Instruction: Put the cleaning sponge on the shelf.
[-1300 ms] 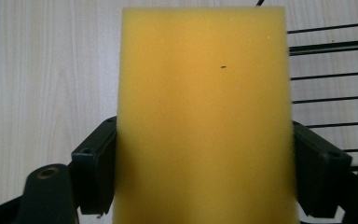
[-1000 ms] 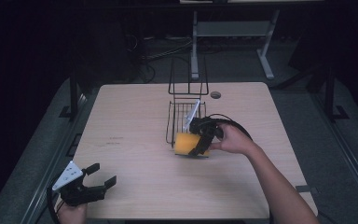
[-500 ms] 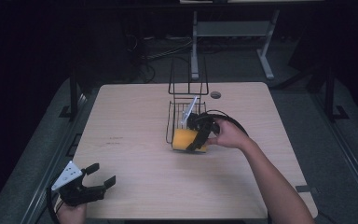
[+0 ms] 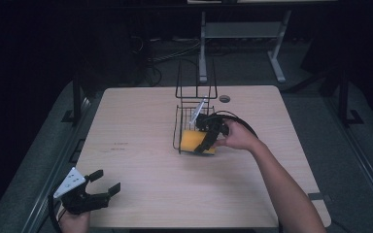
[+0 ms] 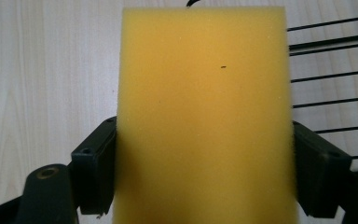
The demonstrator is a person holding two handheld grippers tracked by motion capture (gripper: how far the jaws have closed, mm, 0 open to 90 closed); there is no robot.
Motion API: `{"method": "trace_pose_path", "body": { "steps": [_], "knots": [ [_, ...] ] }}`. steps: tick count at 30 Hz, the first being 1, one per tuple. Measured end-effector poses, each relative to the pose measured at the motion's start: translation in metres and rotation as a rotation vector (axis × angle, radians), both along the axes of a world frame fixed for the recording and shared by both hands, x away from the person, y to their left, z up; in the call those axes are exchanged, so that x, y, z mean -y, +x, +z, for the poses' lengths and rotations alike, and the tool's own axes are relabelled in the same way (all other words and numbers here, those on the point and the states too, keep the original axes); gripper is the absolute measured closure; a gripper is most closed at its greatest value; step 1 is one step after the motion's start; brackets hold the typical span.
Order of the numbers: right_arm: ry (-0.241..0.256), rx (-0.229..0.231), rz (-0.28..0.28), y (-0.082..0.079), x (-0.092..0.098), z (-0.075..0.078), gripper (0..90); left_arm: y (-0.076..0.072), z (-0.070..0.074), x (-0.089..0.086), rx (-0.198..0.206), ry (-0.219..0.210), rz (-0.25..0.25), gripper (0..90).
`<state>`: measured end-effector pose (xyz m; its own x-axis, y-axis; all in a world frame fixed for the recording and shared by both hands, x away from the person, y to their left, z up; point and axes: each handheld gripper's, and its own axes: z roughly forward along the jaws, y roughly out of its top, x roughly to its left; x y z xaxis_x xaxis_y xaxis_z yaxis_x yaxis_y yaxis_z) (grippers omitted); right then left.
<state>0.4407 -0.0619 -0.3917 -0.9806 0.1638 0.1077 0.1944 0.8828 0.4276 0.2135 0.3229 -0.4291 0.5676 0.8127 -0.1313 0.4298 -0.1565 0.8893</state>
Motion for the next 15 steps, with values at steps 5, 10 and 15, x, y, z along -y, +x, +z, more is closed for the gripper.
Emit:
{"method": "trace_pose_path", "body": {
  "steps": [5, 10, 15],
  "knots": [
    [0.005, -0.003, -0.006, 0.003, 0.002, 0.0, 21.6, 0.0, 0.0, 0.0, -0.001, 0.0, 0.001, 12.8],
    [-0.01, 0.003, -0.002, 0.008, -0.002, 0.005, 21.6, 0.0, 0.0, 0.0, 0.0, -0.001, 0.0, 12.9],
    [-0.015, 0.004, -0.005, 0.013, -0.005, 0.008, 21.6, 0.0, 0.0, -0.001, 0.0, -0.004, 0.001, 12.9]
  ]
}}
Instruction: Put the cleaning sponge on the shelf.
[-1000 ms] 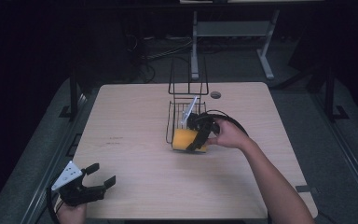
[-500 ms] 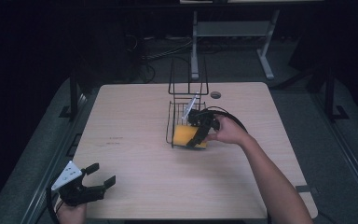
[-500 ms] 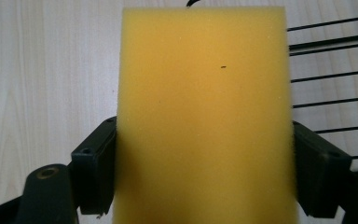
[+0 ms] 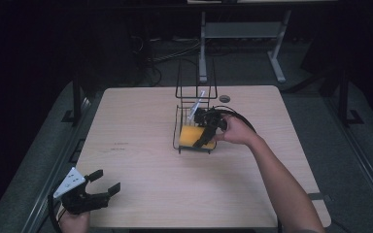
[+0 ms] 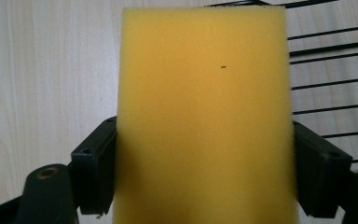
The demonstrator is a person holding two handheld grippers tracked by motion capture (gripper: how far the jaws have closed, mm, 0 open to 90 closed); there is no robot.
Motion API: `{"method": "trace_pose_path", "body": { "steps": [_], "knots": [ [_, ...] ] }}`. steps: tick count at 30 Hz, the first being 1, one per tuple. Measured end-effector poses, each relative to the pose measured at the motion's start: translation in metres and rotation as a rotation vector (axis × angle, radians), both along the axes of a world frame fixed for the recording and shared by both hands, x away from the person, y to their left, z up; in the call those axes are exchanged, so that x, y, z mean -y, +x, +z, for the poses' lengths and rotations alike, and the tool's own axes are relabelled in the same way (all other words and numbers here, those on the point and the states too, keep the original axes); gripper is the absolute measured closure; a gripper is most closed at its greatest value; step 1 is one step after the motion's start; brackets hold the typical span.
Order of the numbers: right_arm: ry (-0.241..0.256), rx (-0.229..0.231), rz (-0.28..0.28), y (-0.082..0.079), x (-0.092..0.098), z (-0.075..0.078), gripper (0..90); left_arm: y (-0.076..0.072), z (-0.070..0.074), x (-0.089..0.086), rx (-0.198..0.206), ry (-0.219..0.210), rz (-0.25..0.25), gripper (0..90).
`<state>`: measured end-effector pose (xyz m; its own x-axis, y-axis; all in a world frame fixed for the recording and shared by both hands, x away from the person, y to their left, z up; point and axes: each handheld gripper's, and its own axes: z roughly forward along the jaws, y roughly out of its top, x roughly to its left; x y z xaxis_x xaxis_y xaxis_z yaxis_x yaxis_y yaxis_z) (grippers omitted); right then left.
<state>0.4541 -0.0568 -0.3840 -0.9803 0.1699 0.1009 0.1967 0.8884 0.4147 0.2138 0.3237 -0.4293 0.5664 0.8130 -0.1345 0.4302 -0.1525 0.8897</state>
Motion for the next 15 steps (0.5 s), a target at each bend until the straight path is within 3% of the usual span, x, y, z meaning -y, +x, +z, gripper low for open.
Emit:
{"method": "trace_pose_path", "body": {
  "steps": [8, 10, 15],
  "knots": [
    [0.012, -0.01, -0.004, 0.009, -0.006, 0.001, 21.6, 0.0, 0.0, 0.0, 0.002, 0.002, -0.001, 12.9],
    [-0.025, -0.011, 0.003, 0.012, -0.007, 0.001, 21.6, 0.0, 0.0, 0.0, -0.002, -0.002, 0.001, 12.8],
    [-0.025, -0.011, 0.001, 0.02, -0.007, 0.003, 21.5, 0.0, 0.0, 0.0, -0.002, -0.001, -0.001, 12.8]
  ]
}}
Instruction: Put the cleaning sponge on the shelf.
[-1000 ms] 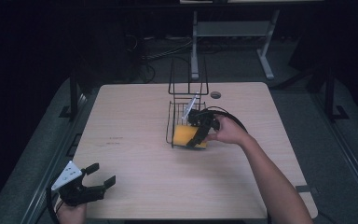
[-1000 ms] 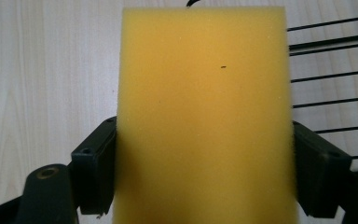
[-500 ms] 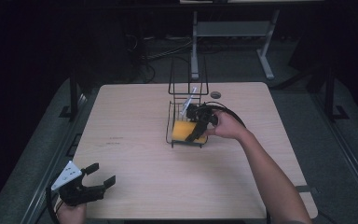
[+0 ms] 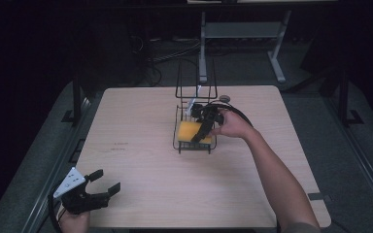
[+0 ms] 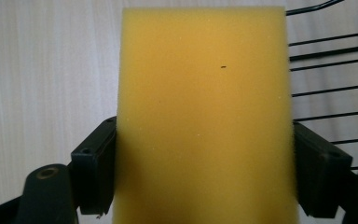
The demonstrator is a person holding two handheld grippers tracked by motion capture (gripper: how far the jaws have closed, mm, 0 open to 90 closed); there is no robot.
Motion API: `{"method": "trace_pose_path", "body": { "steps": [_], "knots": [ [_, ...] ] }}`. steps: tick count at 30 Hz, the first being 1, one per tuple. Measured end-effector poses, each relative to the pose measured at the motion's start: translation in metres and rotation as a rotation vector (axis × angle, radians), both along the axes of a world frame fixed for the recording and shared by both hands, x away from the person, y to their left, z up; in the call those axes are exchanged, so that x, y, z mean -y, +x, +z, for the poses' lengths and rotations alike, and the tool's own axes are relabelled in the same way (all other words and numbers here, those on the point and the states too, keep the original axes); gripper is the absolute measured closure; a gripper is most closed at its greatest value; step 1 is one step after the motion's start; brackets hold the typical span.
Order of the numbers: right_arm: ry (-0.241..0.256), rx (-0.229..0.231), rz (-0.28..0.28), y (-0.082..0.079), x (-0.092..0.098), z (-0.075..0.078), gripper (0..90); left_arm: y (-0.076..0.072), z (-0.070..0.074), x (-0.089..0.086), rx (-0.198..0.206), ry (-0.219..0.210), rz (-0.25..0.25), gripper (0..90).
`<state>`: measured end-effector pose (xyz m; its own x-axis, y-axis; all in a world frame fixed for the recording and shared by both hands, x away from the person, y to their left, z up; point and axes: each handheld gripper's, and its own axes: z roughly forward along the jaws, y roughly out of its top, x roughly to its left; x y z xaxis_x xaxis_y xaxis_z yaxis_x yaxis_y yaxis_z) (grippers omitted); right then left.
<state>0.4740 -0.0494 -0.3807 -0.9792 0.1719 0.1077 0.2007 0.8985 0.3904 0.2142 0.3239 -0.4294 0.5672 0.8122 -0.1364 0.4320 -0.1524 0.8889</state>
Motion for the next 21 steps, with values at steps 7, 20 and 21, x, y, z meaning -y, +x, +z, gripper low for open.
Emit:
{"method": "trace_pose_path", "body": {
  "steps": [7, 20, 21],
  "knots": [
    [-0.005, -0.009, -0.021, 0.011, 0.001, -0.004, 21.5, 0.0, 0.0, 0.0, 0.001, -0.004, 0.001, 12.8],
    [0.033, -0.014, -0.049, 0.024, 0.002, -0.006, 21.5, 0.001, 0.0, 0.001, 0.0, 0.004, -0.003, 12.9],
    [0.036, -0.016, -0.05, 0.025, 0.003, -0.006, 21.5, 0.001, 0.0, 0.002, -0.002, 0.006, -0.003, 12.8]
  ]
}}
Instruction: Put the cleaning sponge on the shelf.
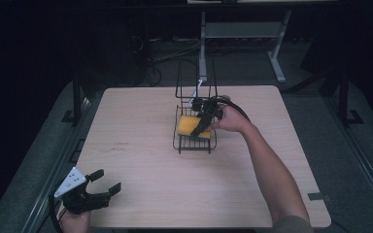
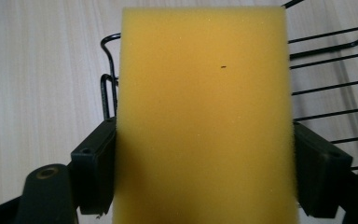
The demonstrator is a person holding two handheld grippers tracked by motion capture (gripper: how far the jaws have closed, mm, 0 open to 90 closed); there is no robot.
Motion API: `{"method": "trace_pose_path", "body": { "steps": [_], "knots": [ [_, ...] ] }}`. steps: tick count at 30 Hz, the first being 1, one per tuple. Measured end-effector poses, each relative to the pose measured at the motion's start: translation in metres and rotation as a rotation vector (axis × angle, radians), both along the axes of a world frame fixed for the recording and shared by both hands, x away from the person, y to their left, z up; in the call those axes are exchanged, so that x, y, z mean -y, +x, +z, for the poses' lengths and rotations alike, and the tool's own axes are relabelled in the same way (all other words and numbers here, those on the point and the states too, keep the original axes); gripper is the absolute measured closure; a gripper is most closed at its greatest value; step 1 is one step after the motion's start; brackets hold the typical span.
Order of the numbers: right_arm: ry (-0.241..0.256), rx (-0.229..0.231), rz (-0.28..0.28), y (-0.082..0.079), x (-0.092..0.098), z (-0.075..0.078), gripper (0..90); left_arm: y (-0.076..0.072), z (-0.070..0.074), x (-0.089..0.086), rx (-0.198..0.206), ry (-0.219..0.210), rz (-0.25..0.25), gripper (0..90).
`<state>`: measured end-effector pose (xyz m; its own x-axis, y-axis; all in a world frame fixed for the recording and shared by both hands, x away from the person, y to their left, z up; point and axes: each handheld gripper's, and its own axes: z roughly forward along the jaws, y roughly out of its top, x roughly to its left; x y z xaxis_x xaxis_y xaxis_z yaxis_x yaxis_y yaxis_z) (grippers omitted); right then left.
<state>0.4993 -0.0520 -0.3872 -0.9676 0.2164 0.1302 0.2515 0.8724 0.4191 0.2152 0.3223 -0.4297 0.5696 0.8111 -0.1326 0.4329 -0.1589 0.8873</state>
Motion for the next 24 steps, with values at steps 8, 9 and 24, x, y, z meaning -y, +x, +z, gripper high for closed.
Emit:
{"method": "trace_pose_path", "body": {
  "steps": [8, 9, 24],
  "knots": [
    [-0.012, -0.009, 0.001, 0.006, 0.001, -0.007, 21.4, 0.0, 0.0, 0.001, -0.002, 0.0, -0.005, 12.8],
    [-0.009, -0.01, 0.0, 0.006, 0.0, -0.008, 21.3, 0.0, 0.0, 0.001, -0.001, 0.0, -0.005, 12.8],
    [-0.038, -0.016, 0.001, 0.005, -0.007, -0.021, 21.5, 0.0, 0.0, 0.0, 0.002, 0.0, -0.005, 12.8]
  ]
}}
